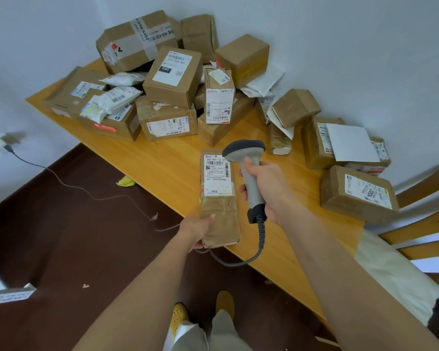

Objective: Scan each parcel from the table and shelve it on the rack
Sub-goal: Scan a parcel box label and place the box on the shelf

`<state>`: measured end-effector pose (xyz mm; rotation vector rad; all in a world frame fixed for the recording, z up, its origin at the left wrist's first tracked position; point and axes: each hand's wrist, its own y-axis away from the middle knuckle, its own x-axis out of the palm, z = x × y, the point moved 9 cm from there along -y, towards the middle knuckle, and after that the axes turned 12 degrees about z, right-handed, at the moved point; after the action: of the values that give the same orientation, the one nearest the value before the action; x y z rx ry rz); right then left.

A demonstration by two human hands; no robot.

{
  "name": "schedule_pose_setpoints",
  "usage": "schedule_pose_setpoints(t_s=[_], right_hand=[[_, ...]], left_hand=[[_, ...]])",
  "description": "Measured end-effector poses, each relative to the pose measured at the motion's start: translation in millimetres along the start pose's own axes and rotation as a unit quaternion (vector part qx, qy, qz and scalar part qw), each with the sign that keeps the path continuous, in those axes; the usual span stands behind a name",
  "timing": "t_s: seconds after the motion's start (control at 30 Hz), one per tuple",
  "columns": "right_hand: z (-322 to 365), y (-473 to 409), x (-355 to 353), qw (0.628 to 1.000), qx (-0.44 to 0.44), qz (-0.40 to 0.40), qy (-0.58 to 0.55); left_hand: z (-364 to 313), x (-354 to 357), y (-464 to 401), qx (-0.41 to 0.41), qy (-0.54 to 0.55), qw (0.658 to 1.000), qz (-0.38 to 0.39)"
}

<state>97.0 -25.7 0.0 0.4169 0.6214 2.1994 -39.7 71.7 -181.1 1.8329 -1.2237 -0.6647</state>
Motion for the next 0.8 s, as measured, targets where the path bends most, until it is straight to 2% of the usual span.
schedule_pose_setpoints(t_s=[0.2, 0.8], right_hand=[[4, 13, -2, 1.0, -0.015, -0.008, 0.011], [11, 57, -4, 0.998, -0.026, -0.023, -0.052]], left_hand=[[-1, 2, -1, -0.007, -0.019, 1.0, -0.021], [-8, 9, 11, -0.01, -0.044, 0.999, -0.03]])
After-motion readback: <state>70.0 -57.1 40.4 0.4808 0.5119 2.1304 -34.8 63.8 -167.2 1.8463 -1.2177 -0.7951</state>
